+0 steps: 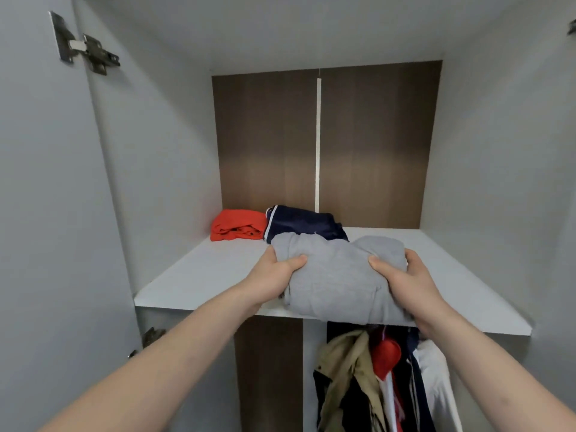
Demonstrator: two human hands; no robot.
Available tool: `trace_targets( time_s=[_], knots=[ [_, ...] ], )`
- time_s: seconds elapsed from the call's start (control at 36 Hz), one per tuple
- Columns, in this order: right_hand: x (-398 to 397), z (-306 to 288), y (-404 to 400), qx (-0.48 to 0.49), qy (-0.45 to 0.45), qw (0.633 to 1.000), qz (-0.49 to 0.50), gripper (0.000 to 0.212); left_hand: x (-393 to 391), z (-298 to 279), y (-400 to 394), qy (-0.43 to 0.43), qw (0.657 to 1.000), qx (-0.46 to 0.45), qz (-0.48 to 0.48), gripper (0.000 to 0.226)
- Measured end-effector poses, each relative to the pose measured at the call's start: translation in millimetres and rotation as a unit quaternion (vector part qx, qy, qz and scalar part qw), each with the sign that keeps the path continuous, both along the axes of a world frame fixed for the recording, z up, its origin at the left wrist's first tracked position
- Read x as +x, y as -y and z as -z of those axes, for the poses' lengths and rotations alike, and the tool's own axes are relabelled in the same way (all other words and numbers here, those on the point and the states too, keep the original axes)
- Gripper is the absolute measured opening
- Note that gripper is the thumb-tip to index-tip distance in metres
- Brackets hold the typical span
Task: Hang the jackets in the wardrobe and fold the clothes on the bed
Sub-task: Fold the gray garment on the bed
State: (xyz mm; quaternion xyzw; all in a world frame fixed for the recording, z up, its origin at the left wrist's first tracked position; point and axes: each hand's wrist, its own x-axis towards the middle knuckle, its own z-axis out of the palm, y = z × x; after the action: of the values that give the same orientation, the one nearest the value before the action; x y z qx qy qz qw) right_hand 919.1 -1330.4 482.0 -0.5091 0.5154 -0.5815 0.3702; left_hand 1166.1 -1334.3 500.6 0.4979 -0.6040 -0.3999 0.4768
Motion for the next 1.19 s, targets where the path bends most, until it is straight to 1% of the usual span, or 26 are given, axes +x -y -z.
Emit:
trace_targets(
  time_s=[0.11, 0.22, 0.28, 0.31, 0.36, 0.42, 0.47, 0.53, 0.56, 0.61, 0.64, 0.67, 0.69, 0.75, 0.81, 0.83, 0.86, 0.92, 0.94, 0.97, 1.0, 1.11, 1.14, 1.19],
  knots=[
    [-17, 0, 41, 0.045, -0.025, 0.998, 0.039, 0.055, -17, 5, 63, 0.018, 0.998, 0.047, 0.036, 0.056],
    [-24, -1, 73, 0.086, -0.058, 0.991, 0.08, 0.059, -34, 9, 120, 0.049, 0.996, 0.055, 0.048, 0.061],
    [-24, -4, 83, 0.101, -0.095, 0.984, 0.109, 0.067, -41, 13, 143, 0.062, 0.995, 0.054, 0.051, 0.06],
    [-24, -5, 87, 0.103, -0.127, 0.978, 0.132, 0.073, -45, 15, 153, 0.071, 0.995, 0.054, 0.053, 0.06],
    [-20, -8, 89, 0.083, -0.238, 0.947, 0.198, 0.083, -52, 19, 172, 0.087, 0.993, 0.058, 0.059, 0.062],
    [-10, -9, 84, 0.007, -0.359, 0.895, 0.263, 0.082, -61, 23, 188, 0.1, 0.991, 0.065, 0.064, 0.064],
    [6, -5, 78, -0.052, -0.439, 0.86, 0.256, 0.079, -71, 24, 202, 0.111, 0.989, 0.063, 0.074, 0.068],
    [21, 6, 77, -0.031, -0.509, 0.833, 0.214, 0.074, -82, 25, 213, 0.118, 0.988, 0.06, 0.085, 0.07],
    [26, 12, 78, -0.004, -0.549, 0.811, 0.2, 0.068, -88, 25, 216, 0.122, 0.987, 0.057, 0.091, 0.07],
    [29, 23, 84, 0.028, -0.618, 0.759, 0.205, 0.056, -96, 24, 223, 0.137, 0.984, 0.048, 0.103, 0.071],
    [27, 25, 86, 0.035, -0.634, 0.742, 0.215, 0.053, -99, 23, 227, 0.143, 0.983, 0.043, 0.11, 0.07],
    [24, 26, 89, 0.04, -0.639, 0.735, 0.223, 0.05, -101, 22, 230, 0.148, 0.981, 0.037, 0.121, 0.069],
    [20, 26, 93, 0.043, -0.638, 0.734, 0.227, 0.048, -103, 20, 233, 0.158, 0.978, 0.028, 0.132, 0.067],
    [10, 24, 102, 0.054, -0.626, 0.744, 0.226, 0.046, -102, 17, 239, 0.209, 0.967, -0.007, 0.143, 0.064],
    [1, 22, 112, 0.071, -0.619, 0.751, 0.219, 0.045, -96, 13, 244, 0.277, 0.949, -0.078, 0.125, 0.06],
    [-3, 20, 118, 0.083, -0.616, 0.753, 0.216, 0.046, -92, 11, 247, 0.311, 0.935, -0.131, 0.108, 0.055],
    [-6, 18, 125, 0.097, -0.611, 0.757, 0.211, 0.047, -87, 10, 251, 0.345, 0.915, -0.192, 0.087, 0.049],
    [-10, 13, 138, 0.123, -0.597, 0.767, 0.2, 0.056, -76, 9, 261, 0.411, 0.859, -0.303, 0.043, 0.042],
    [-12, 11, 146, 0.132, -0.586, 0.775, 0.197, 0.061, -72, 9, 268, 0.439, 0.832, -0.339, 0.029, 0.042],
    [-14, 9, 154, 0.138, -0.575, 0.783, 0.195, 0.064, -67, 11, 276, 0.46, 0.814, -0.354, 0.021, 0.045],
    [-16, 7, 162, 0.14, -0.565, 0.79, 0.192, 0.065, -62, 14, 284, 0.472, 0.808, -0.352, 0.018, 0.048],
    [-31, 2, 196, 0.144, -0.549, 0.804, 0.176, 0.065, -37, 36, 319, 0.51, 0.812, -0.283, 0.019, 0.065],
    [-35, 2, 204, 0.147, -0.549, 0.804, 0.172, 0.066, -33, 44, 326, 0.511, 0.816, -0.268, 0.021, 0.066],
    [-42, 3, 221, 0.15, -0.549, 0.806, 0.164, 0.066, -27, 56, 335, 0.484, 0.841, -0.241, 0.029, 0.065]
  ],
)
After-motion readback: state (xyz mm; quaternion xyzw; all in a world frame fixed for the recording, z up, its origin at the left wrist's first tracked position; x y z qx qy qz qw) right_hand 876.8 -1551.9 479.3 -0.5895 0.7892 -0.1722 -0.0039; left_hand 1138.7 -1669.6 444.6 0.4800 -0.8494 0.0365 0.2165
